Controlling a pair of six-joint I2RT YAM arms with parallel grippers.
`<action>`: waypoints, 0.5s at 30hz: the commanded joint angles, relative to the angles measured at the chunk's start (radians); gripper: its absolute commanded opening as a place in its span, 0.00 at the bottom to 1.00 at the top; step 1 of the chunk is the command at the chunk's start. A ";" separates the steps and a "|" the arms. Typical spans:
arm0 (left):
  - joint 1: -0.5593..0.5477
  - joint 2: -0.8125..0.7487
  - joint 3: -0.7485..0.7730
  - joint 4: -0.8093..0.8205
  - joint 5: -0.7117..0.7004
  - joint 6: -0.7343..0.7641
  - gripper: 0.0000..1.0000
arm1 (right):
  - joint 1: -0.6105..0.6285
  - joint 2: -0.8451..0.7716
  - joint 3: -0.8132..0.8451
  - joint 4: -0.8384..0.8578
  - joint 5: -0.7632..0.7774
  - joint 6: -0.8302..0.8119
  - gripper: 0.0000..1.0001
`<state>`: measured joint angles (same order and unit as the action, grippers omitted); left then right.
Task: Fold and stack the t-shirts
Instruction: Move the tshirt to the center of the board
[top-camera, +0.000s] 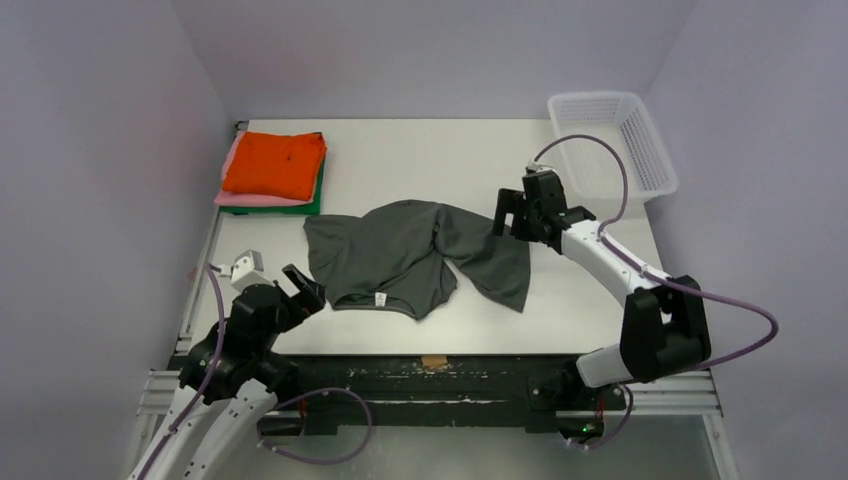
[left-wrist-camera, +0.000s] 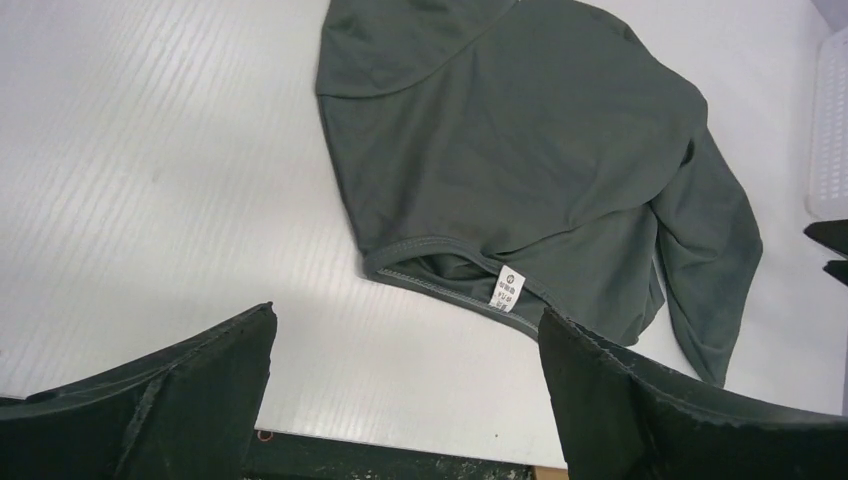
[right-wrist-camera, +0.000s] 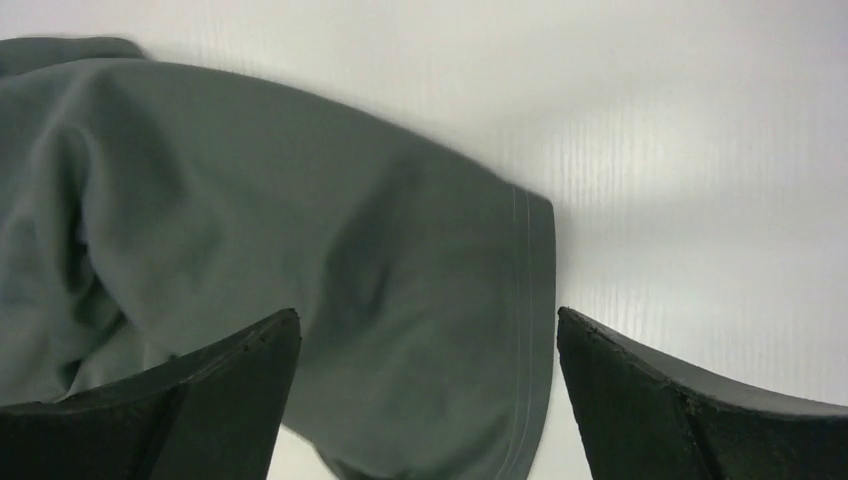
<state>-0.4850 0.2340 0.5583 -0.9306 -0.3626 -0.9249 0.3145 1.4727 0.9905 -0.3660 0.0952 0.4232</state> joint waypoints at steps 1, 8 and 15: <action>0.000 0.083 -0.035 0.066 0.033 -0.032 1.00 | 0.040 -0.185 -0.037 0.026 0.104 -0.004 0.99; 0.001 0.333 -0.052 0.249 0.106 0.001 1.00 | 0.170 -0.343 -0.223 0.031 0.097 0.096 0.98; 0.125 0.627 -0.076 0.473 0.246 0.030 0.99 | 0.182 -0.376 -0.289 -0.011 0.142 0.148 0.98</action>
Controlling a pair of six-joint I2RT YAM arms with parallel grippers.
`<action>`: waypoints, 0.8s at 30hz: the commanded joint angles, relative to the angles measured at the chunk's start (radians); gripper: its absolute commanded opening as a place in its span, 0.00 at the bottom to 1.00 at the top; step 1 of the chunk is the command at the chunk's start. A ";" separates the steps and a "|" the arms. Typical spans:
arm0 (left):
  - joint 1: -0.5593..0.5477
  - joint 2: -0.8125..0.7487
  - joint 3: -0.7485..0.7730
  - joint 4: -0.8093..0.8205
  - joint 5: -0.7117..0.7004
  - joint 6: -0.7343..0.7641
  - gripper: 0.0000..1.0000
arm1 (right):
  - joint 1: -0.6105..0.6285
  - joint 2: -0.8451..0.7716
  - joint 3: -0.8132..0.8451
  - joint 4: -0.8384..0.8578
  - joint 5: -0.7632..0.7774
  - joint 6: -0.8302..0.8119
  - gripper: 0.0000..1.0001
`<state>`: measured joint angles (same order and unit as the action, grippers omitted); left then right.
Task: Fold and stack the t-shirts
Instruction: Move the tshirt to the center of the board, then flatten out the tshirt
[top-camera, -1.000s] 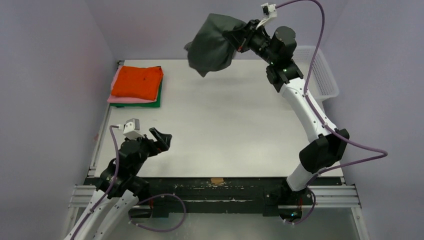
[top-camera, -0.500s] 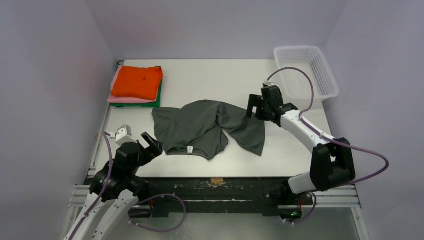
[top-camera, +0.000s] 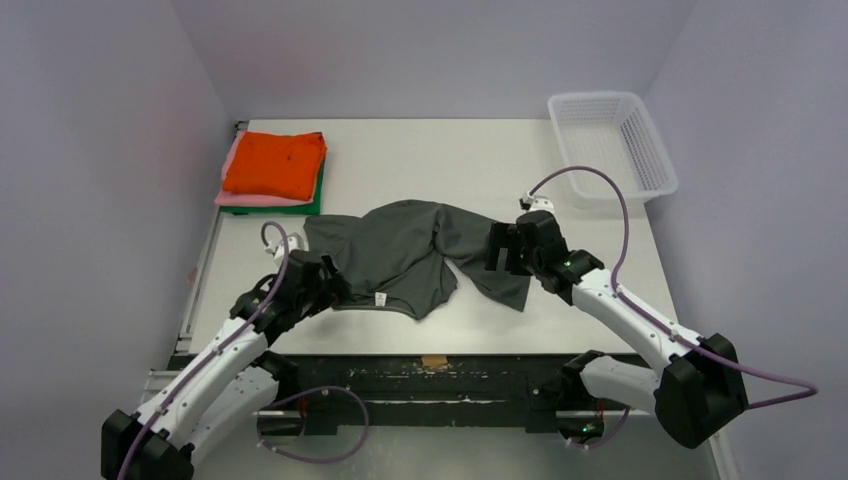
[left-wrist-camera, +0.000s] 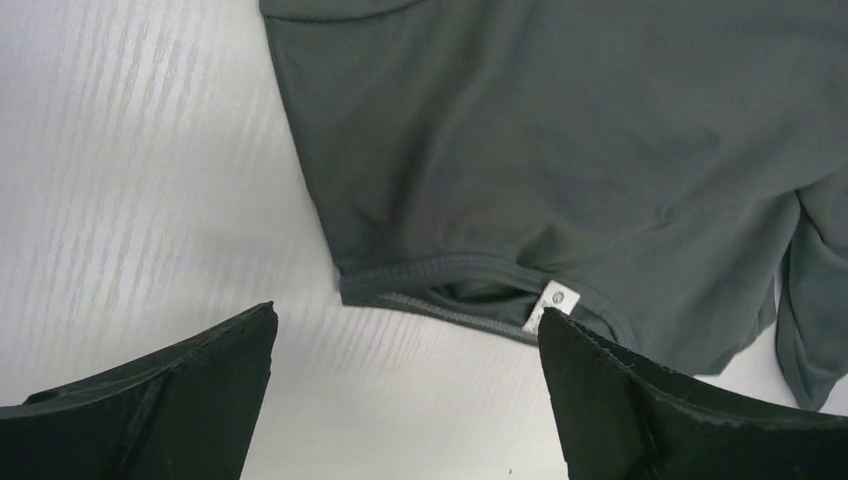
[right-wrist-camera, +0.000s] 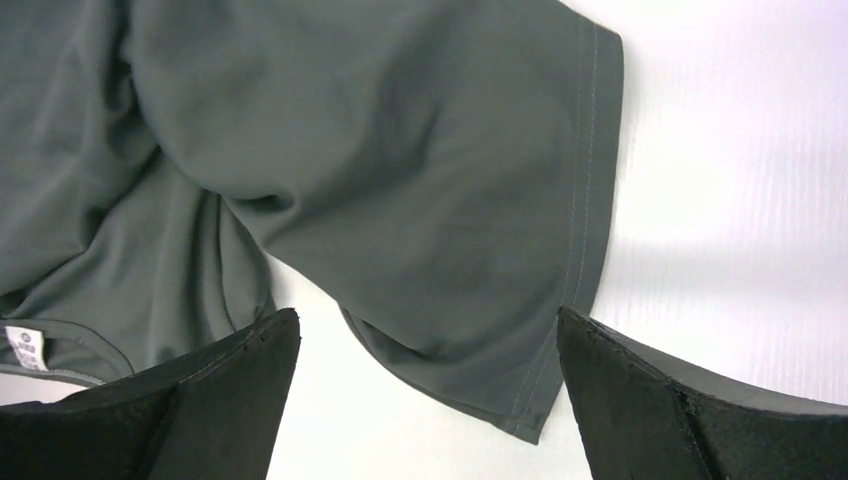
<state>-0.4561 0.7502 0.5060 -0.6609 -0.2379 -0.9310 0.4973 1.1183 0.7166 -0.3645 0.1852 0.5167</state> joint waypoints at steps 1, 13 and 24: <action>0.141 0.155 -0.034 0.242 0.195 0.048 0.94 | 0.000 -0.016 -0.021 -0.015 0.071 0.070 0.98; 0.187 0.515 0.000 0.392 0.311 0.060 0.71 | -0.081 0.196 0.054 0.116 0.063 0.090 0.99; 0.188 0.678 0.205 0.308 0.246 0.120 0.00 | -0.171 0.565 0.325 0.168 0.016 -0.098 0.97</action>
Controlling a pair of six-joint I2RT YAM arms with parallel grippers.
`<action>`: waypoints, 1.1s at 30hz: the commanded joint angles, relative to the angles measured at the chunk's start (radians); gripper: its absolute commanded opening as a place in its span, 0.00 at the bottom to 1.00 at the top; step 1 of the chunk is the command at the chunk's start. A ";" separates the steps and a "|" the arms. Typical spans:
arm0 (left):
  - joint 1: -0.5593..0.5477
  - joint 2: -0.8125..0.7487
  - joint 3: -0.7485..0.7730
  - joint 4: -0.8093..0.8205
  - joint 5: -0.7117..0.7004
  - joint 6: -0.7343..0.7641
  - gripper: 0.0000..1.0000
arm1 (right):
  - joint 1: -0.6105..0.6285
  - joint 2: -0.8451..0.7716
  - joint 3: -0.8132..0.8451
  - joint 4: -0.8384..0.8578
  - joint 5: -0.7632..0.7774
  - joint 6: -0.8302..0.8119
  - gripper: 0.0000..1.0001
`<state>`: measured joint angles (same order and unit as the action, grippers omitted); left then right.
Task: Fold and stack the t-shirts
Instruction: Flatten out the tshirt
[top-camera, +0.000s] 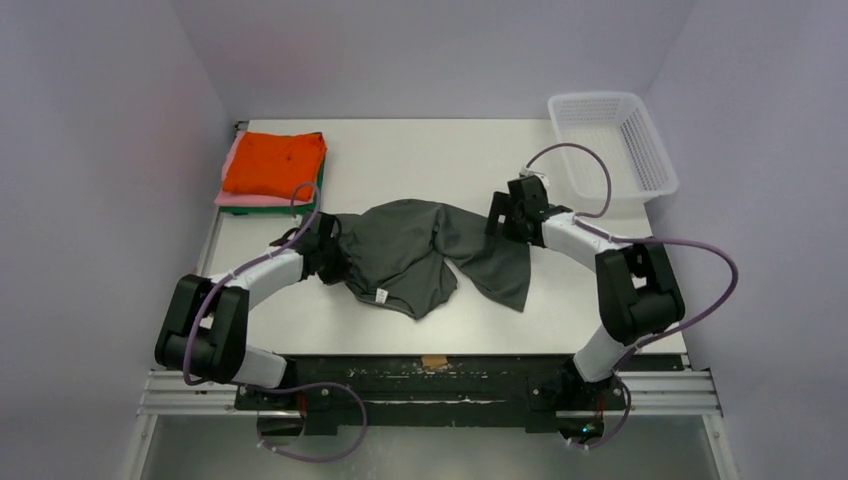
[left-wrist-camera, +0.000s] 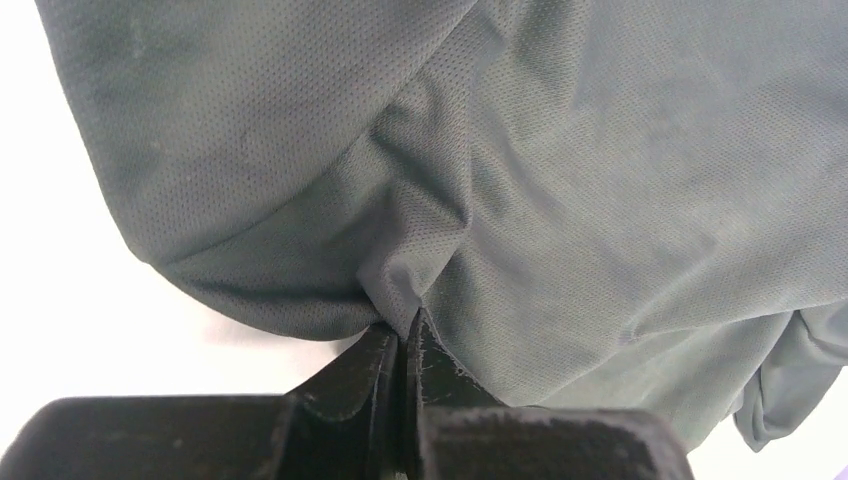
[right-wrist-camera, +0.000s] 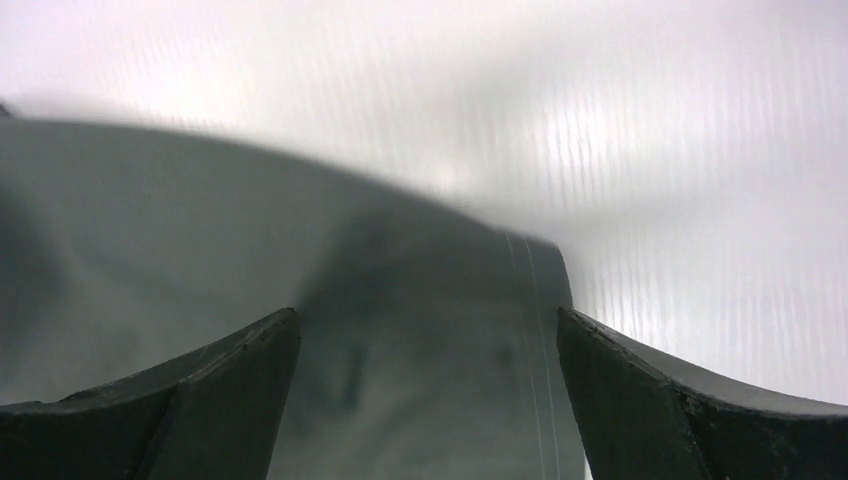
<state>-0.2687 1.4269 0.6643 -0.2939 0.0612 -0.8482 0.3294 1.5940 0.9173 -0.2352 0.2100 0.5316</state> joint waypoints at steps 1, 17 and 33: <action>0.000 -0.010 0.048 -0.067 -0.057 0.039 0.00 | -0.003 0.118 0.149 0.036 -0.015 -0.135 0.97; 0.000 -0.261 0.162 -0.268 -0.273 0.091 0.00 | 0.006 -0.008 0.089 0.053 -0.039 -0.133 0.00; 0.000 -0.994 0.544 -0.460 -0.212 0.295 0.00 | 0.006 -0.920 0.214 -0.168 -0.078 -0.155 0.00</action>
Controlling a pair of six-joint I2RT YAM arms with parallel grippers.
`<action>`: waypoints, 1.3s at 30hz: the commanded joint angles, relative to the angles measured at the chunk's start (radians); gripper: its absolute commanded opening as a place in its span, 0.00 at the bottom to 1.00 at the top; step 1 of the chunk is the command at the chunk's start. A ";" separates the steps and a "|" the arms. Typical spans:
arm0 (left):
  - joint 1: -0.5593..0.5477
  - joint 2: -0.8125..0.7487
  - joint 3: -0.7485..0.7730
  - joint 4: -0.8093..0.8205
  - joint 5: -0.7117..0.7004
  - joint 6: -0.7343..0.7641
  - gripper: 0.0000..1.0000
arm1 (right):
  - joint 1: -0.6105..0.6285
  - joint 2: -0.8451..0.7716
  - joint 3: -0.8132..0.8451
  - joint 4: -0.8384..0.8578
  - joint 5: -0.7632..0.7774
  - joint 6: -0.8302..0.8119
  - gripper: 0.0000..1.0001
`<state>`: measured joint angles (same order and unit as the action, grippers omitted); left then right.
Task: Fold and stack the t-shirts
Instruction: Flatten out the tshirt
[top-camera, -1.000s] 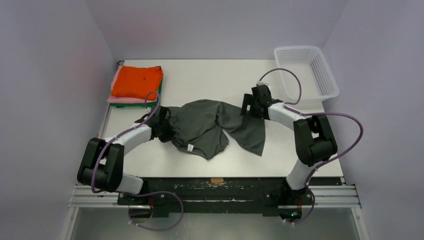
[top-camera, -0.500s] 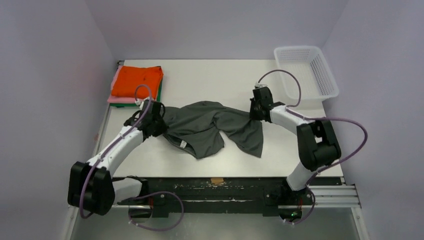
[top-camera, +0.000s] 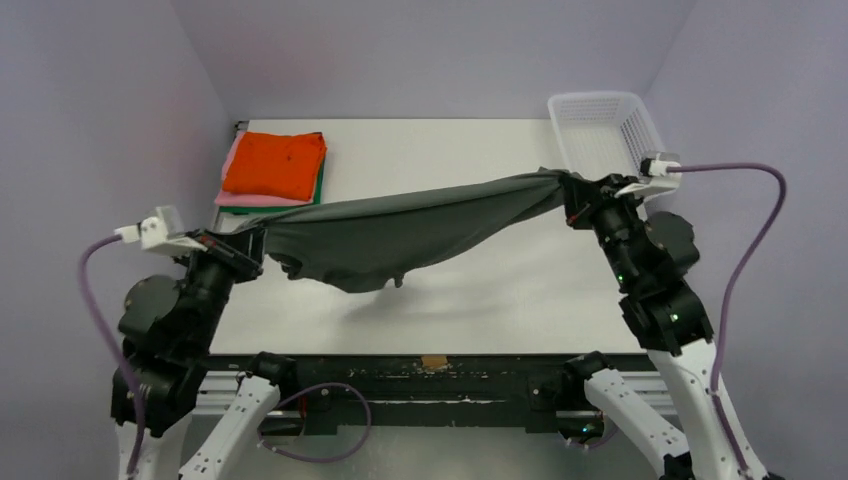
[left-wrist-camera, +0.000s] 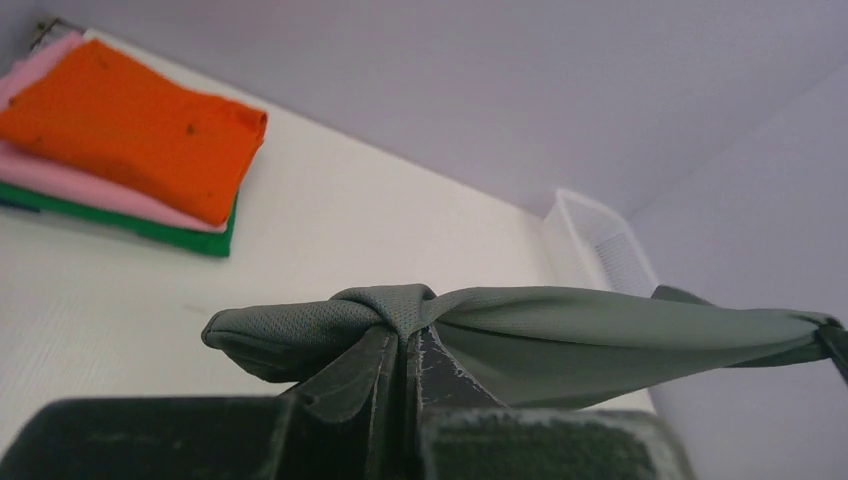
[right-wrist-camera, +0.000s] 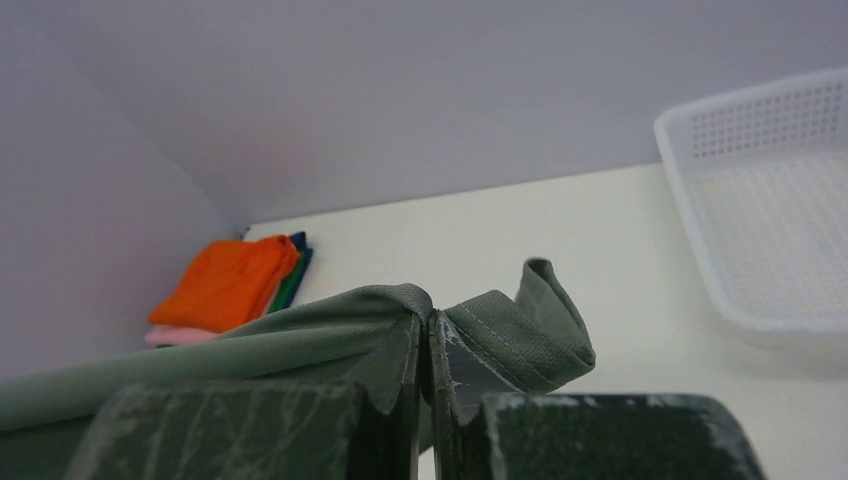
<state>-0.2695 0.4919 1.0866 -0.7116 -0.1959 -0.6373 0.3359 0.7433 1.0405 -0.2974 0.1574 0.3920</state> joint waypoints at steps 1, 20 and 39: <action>0.001 -0.072 0.152 -0.054 0.047 0.085 0.00 | 0.000 -0.089 0.108 -0.113 -0.037 -0.019 0.00; 0.038 0.701 0.170 0.187 -0.088 0.140 0.07 | -0.037 0.296 -0.050 -0.038 0.315 0.022 0.00; 0.025 0.924 0.187 0.111 0.143 0.092 1.00 | -0.143 0.655 -0.021 -0.025 0.227 0.195 0.99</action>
<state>-0.1856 1.6726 1.4658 -0.6292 -0.0650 -0.5053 0.1917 1.5269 1.1275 -0.3187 0.3733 0.5133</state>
